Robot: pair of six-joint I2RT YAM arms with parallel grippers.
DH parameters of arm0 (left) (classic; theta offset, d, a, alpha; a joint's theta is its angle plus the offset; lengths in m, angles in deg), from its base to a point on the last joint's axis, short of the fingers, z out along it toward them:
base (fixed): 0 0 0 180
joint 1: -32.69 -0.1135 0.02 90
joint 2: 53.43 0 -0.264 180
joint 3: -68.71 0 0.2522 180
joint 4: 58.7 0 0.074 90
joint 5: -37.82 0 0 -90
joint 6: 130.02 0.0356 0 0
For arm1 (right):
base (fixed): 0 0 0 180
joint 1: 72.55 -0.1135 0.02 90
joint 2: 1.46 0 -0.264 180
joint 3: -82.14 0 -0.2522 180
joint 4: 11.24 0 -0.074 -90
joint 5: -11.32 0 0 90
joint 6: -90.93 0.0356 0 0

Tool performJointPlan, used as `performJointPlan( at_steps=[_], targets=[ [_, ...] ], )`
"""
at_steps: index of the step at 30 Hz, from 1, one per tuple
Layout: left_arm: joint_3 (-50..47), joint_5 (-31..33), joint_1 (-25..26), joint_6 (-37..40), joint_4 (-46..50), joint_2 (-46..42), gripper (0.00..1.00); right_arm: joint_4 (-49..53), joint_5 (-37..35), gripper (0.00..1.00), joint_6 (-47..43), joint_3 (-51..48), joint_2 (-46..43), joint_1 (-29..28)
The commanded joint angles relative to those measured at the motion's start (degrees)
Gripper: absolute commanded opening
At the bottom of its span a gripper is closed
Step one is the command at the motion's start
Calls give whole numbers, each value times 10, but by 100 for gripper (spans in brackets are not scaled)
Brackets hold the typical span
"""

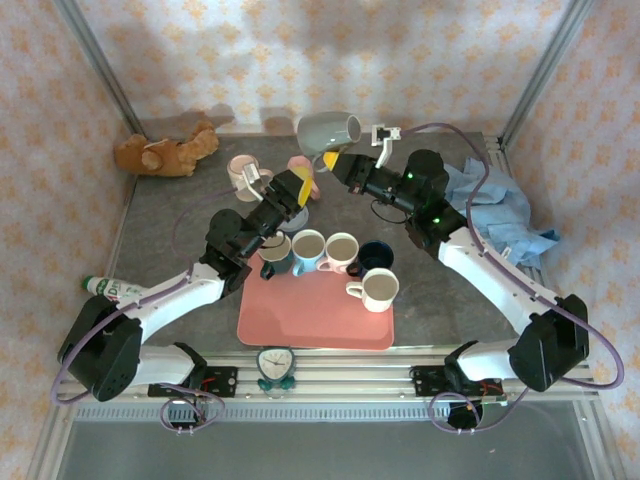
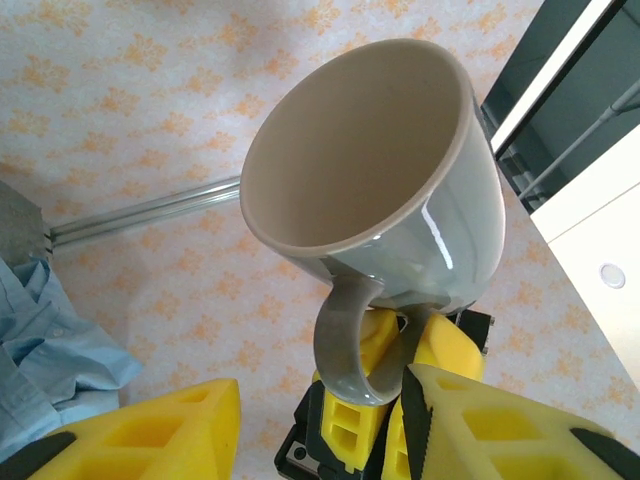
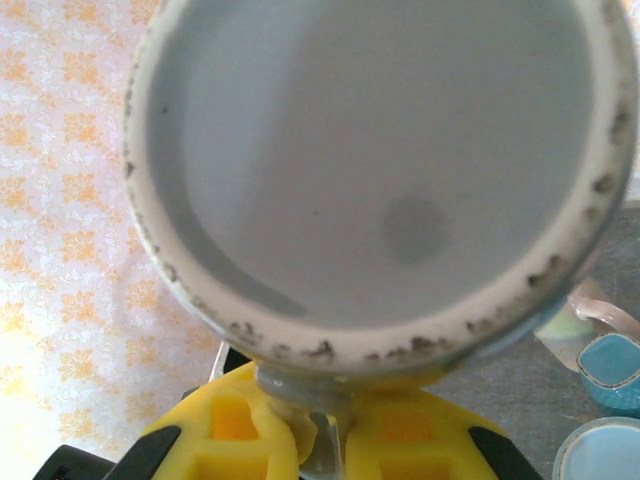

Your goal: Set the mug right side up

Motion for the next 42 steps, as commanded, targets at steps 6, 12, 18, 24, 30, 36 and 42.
performJointPlan(
  at_steps=[6,12,18,24,30,36,42],
  targets=[
    [39,11,9,-13,-46,1,46,-73,25,0,5,6,-32,-9],
    [49,10,15,-9,-45,8,43,-77,38,0,5,7,-30,-13],
    [51,10,17,-12,-50,16,41,-84,35,0,19,4,-30,-16],
    [52,13,21,-22,-71,29,37,-114,18,0,47,-13,-28,-21],
    [55,23,20,-22,-85,33,34,-137,12,0,65,-27,-23,-22],
    [56,31,20,-25,-93,37,26,-141,14,0,64,-30,-20,-23],
    [56,32,20,-30,-101,46,10,-136,-3,0,55,-39,-26,-23]
  ],
)
